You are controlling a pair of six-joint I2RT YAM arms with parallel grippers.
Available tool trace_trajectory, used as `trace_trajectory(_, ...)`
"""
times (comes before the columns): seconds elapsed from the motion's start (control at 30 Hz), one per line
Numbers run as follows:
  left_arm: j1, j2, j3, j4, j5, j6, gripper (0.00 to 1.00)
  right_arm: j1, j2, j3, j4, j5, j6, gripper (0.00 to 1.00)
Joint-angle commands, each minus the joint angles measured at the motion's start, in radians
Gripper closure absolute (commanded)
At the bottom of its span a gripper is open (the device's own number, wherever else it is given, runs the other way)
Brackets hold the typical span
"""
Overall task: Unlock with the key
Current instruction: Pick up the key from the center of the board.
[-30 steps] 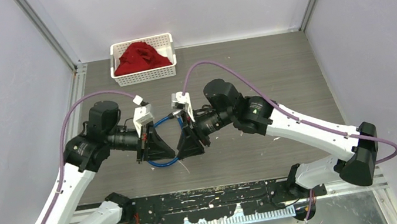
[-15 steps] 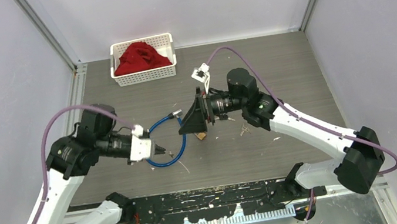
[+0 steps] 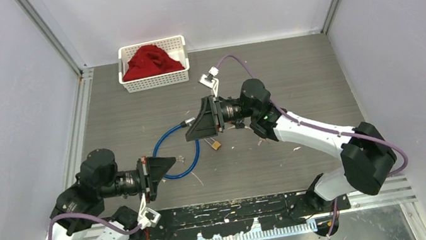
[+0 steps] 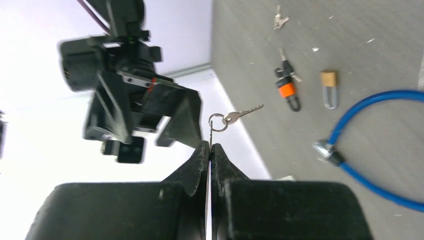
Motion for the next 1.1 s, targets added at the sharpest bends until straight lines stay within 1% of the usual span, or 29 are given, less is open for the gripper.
trace_trajectory(0.0, -0.002, -0.034, -0.041, 0.181, 0.078, 0.244, 1.0, 0.004, 0.031, -0.016, 0.178, -0.022, 0.09, 0.29)
trace_trajectory(0.1, -0.002, -0.027, -0.037, 0.144, 0.095, 0.315, 1.0, 0.011, 0.049, -0.007, 0.198, -0.022, 0.098, 0.33)
trace_trajectory(0.17, -0.002, -0.017, -0.034, 0.135, 0.095, 0.331, 1.0, 0.02, 0.059, -0.002, 0.208, -0.027, 0.105, 0.36)
trace_trajectory(0.27, -0.002, -0.007, -0.039, 0.138, 0.076, 0.36, 1.0, 0.033, 0.062, -0.013, 0.222, -0.04, 0.12, 0.42)
trace_trajectory(0.43, -0.002, 0.001, -0.069, 0.209, 0.063, 0.36, 1.0, 0.038, 0.06, -0.056, 0.303, -0.043, 0.183, 0.5)
trace_trajectory(0.53, -0.002, 0.011, -0.074, 0.244, 0.065, 0.357, 1.0, 0.038, 0.066, -0.064, 0.316, -0.04, 0.191, 0.5)
trace_trajectory(0.8, -0.002, 0.012, -0.074, 0.266, 0.057, 0.353, 1.0, 0.039, 0.085, -0.08, 0.37, -0.046, 0.228, 0.51)
trace_trajectory(0.87, -0.002, 0.011, -0.074, 0.27, 0.051, 0.355, 1.0, 0.041, 0.086, -0.085, 0.394, -0.043, 0.246, 0.54)
trace_trajectory(1.07, -0.002, 0.012, -0.078, 0.289, 0.04, 0.359, 1.0, 0.054, 0.092, -0.098, 0.441, -0.029, 0.282, 0.69)
